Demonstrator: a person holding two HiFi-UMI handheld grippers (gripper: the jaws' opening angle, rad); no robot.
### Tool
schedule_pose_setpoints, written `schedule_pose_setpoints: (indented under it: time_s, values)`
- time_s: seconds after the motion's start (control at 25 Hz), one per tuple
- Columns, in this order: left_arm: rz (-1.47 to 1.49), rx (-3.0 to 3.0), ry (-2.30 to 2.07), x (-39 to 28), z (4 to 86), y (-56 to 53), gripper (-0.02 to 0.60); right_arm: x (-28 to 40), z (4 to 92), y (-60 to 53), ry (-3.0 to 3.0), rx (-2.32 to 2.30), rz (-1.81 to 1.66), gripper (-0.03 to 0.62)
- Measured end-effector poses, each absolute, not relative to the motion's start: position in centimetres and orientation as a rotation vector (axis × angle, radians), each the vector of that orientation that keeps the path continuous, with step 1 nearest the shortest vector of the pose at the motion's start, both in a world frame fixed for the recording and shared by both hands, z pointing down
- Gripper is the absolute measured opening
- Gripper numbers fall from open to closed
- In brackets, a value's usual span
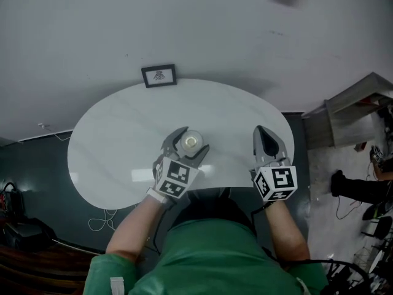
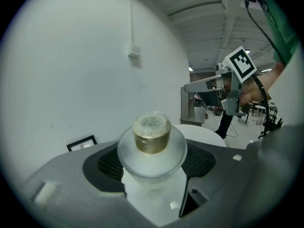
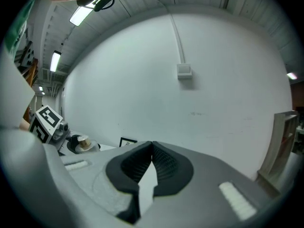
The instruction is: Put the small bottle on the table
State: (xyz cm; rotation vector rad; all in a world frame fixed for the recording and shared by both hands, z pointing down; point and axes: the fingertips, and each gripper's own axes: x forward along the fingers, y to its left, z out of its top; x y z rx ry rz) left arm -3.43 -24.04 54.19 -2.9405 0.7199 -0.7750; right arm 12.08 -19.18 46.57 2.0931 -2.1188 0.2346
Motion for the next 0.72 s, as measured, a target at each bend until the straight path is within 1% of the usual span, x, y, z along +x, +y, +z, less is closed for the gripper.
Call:
schedule_pose_setpoints:
  time_s: [0.4,0.72]
  values:
    - [-0.837,-2.914,0.713,1.3,58.0,-26.6,0.347,14.6,48.0,-20.3,-2.149,2.027,0.264,0.003]
    - [-0.918,-2.911,0.714,3.0,61.9,-28.1,0.347,16.7,48.7,-21.4,-2.147,2.021,0.289,0.003]
